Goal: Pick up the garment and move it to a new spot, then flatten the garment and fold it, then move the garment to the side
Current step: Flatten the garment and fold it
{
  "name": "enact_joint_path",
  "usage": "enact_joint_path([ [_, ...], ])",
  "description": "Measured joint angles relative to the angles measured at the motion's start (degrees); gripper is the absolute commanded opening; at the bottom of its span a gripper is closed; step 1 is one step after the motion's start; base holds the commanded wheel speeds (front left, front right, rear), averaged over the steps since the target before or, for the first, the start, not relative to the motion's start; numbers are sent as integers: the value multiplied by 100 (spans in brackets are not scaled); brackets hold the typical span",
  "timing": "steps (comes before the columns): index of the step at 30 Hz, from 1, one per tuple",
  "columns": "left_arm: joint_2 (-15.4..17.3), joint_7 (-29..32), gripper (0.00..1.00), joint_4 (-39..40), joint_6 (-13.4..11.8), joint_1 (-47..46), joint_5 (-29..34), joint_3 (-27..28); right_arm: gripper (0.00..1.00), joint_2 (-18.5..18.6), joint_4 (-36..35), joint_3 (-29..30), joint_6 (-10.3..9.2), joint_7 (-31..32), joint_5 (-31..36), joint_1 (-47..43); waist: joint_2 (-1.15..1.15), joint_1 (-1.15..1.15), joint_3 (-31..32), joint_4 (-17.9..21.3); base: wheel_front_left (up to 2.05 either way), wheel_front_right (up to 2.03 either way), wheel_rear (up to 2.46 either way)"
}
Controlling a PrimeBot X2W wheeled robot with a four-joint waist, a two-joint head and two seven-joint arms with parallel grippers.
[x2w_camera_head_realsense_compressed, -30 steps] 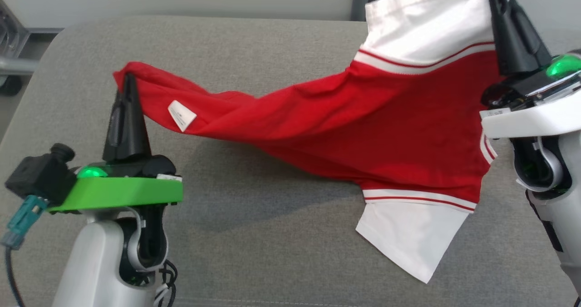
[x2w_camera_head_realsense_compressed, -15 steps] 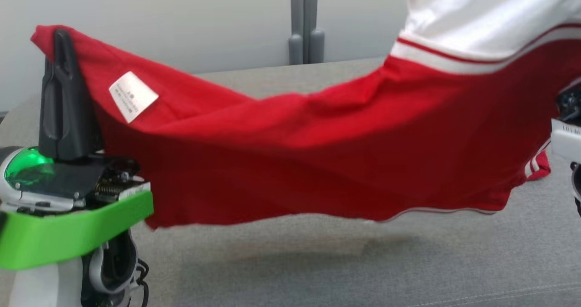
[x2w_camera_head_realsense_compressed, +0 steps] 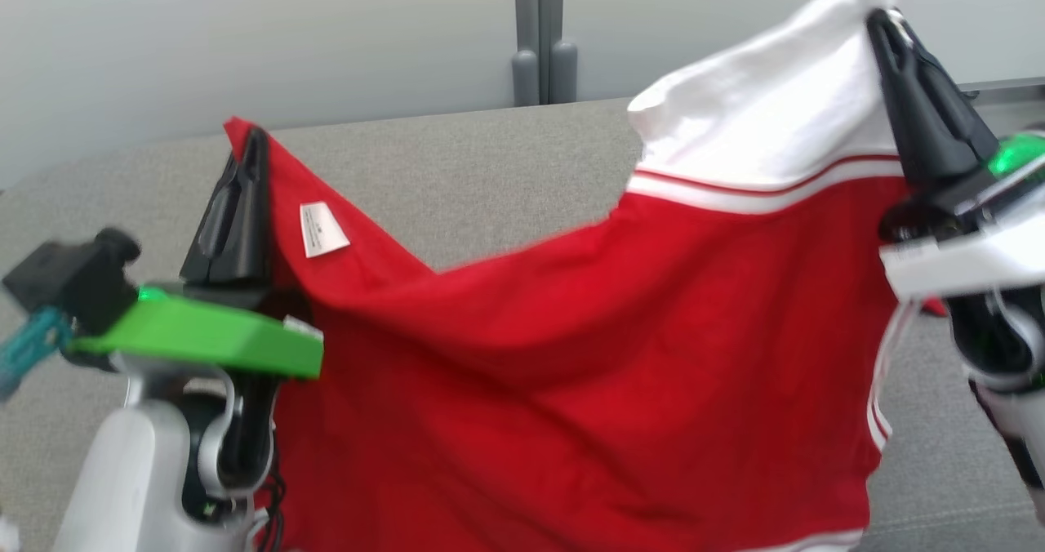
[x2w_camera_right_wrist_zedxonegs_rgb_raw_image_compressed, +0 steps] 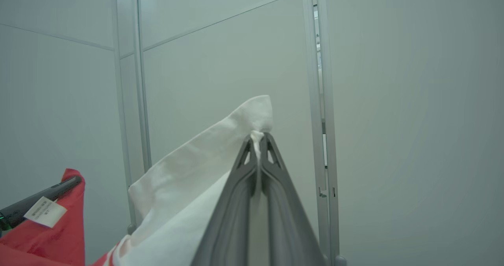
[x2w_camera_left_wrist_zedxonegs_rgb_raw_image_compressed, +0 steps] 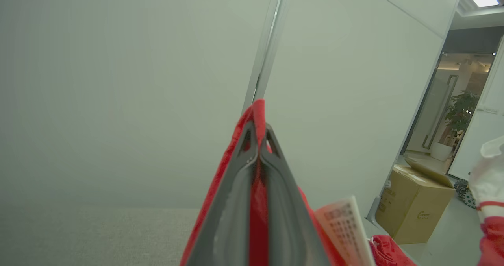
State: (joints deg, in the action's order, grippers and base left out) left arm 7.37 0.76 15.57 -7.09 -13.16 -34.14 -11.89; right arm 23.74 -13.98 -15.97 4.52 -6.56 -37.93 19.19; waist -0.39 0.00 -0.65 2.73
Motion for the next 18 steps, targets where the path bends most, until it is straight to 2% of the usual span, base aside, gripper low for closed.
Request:
enact_joint_path([
  [3, -145, 318, 0, -1013, -1, -618, -104, 257, 0, -4, 989, -67, -24, 404, 141, 937, 0, 0, -116, -109, 0, 0, 0],
  [5, -257, 307, 0, -1386, -2, -1220, -63, 492, 0, -29, 1416, 154, -171, 456, 385, 1711, 0, 0, -171, -205, 0, 0, 0],
  [7, -444, 160, 0, -1473, -2, -1997, -98, 755, 0, -79, 1521, 537, -334, 326, 450, 2516, 0, 0, -207, -314, 0, 0, 0],
  [10, -575, 103, 0, -1268, -1, -2843, -153, 815, 0, -33, 1416, 710, -356, 203, 488, 3334, 0, 0, -249, -476, 0, 0, 0],
  [14, -573, 70, 0, -1321, -2, -2779, -210, 866, 0, -113, 1592, 397, -183, 208, 411, 3286, 0, 0, -329, -584, 0, 0, 0],
  [18, -567, 70, 0, -1838, -1, -1673, -372, 937, 0, -492, 2149, -153, 2, 368, 91, 2111, 0, 0, -485, -603, 0, 0, 0],
])
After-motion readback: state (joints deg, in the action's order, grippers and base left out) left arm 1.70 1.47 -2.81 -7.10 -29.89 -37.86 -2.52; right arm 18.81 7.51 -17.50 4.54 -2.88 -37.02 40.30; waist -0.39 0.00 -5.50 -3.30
